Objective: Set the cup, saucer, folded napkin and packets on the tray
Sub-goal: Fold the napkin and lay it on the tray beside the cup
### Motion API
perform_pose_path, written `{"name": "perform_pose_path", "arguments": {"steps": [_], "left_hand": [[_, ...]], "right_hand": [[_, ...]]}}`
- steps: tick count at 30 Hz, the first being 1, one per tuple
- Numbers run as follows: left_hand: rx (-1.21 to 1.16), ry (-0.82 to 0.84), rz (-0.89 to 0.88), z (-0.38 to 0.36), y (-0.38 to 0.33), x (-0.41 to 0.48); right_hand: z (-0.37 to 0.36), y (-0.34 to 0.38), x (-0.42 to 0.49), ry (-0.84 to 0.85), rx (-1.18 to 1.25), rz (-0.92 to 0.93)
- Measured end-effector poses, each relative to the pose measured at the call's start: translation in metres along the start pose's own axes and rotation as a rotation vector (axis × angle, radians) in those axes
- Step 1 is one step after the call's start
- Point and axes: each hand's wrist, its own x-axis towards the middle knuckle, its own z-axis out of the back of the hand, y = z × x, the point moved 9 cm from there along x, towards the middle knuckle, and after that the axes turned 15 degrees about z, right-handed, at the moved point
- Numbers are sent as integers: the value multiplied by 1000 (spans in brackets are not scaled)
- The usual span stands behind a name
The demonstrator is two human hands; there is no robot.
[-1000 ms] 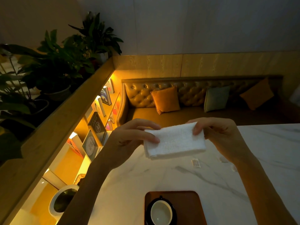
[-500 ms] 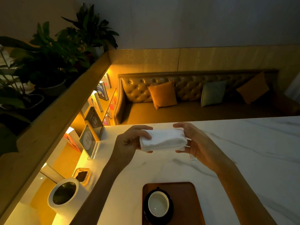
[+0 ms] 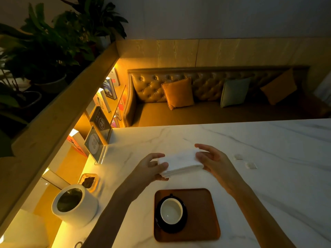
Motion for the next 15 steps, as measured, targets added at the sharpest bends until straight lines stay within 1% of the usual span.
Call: {"name": "perform_pose_path", "arguments": {"steps": [3,6,9,15], "left_hand": [[-13,-16,2,-1,1,4],[46,-62,13,-1,4,8],[42,-10,47,-8,8,10],[121,69,74,-14,15,11]], "right_hand": [[-5,-13,-6,63,101,-104],[-1,-20,-11,89,90,-154],[7,-23,-14,48,49,-142],[15,-35,-21,-40,162,-179]]}}
